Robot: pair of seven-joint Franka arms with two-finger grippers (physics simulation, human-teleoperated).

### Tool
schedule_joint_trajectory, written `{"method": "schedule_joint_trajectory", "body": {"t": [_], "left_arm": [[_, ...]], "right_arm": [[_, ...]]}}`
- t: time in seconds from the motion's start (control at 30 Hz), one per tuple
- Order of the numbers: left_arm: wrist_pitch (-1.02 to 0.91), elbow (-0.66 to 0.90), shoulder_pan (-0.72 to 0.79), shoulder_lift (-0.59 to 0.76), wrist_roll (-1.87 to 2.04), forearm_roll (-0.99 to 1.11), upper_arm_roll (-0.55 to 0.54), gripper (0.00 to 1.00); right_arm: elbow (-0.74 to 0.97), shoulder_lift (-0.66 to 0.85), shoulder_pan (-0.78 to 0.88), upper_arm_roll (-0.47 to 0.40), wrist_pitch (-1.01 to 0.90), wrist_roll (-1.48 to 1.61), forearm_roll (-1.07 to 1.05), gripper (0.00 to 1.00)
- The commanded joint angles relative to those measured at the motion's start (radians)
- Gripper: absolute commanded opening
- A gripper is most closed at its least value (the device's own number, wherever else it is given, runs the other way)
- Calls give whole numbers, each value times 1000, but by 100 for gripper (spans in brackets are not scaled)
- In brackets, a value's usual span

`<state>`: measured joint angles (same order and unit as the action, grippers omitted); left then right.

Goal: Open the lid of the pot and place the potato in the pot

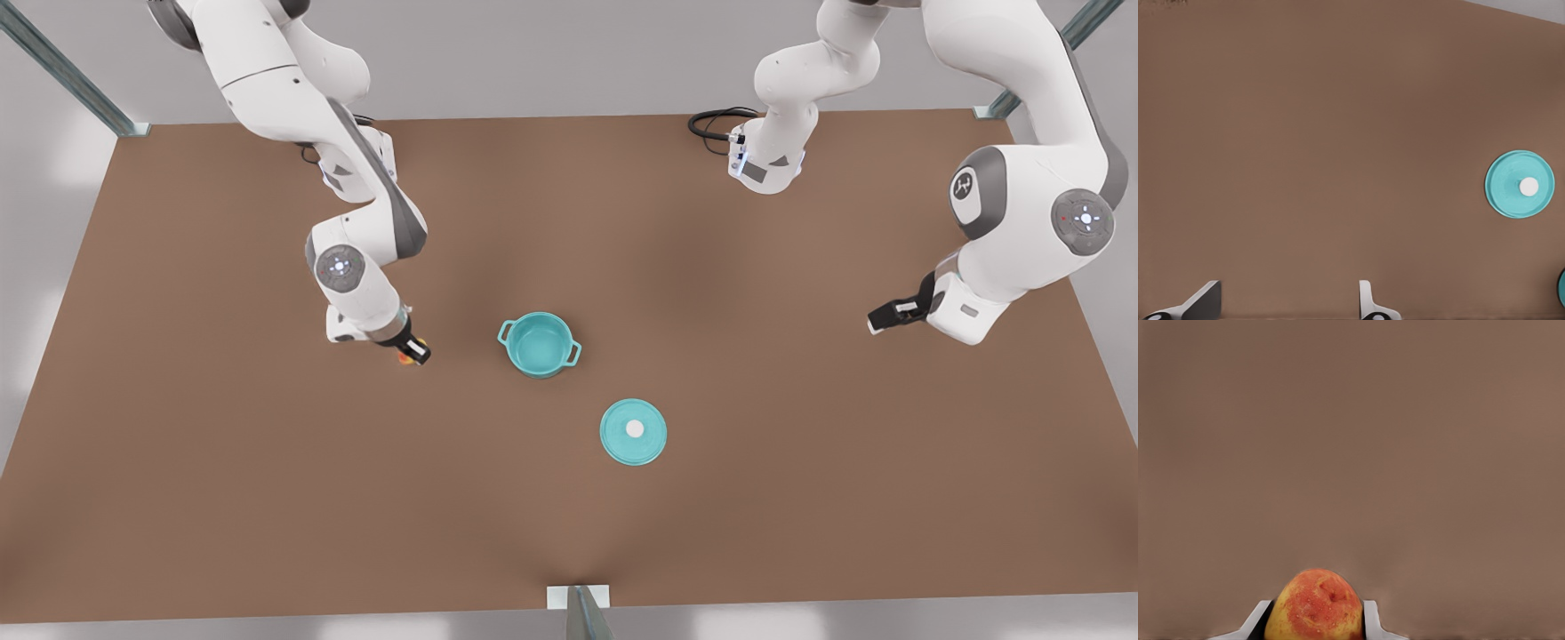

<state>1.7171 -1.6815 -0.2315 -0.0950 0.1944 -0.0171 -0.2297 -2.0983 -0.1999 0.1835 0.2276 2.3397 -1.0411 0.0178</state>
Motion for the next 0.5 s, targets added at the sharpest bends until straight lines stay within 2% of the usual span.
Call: {"method": "schedule_joint_trajectory", "body": {"t": [0.0,0.27,0.47], "left_arm": [[-19,0,0,1,-171,2,-2,100],[-19,-3,1,1,-167,0,-5,100],[-16,-1,4,-3,-165,0,-13,100]], "right_arm": [[46,-19,47,4,-171,-320,-2,50],[319,-205,226,4,-280,-536,-27,50],[386,-342,295,1,-260,-563,-16,50]]}}
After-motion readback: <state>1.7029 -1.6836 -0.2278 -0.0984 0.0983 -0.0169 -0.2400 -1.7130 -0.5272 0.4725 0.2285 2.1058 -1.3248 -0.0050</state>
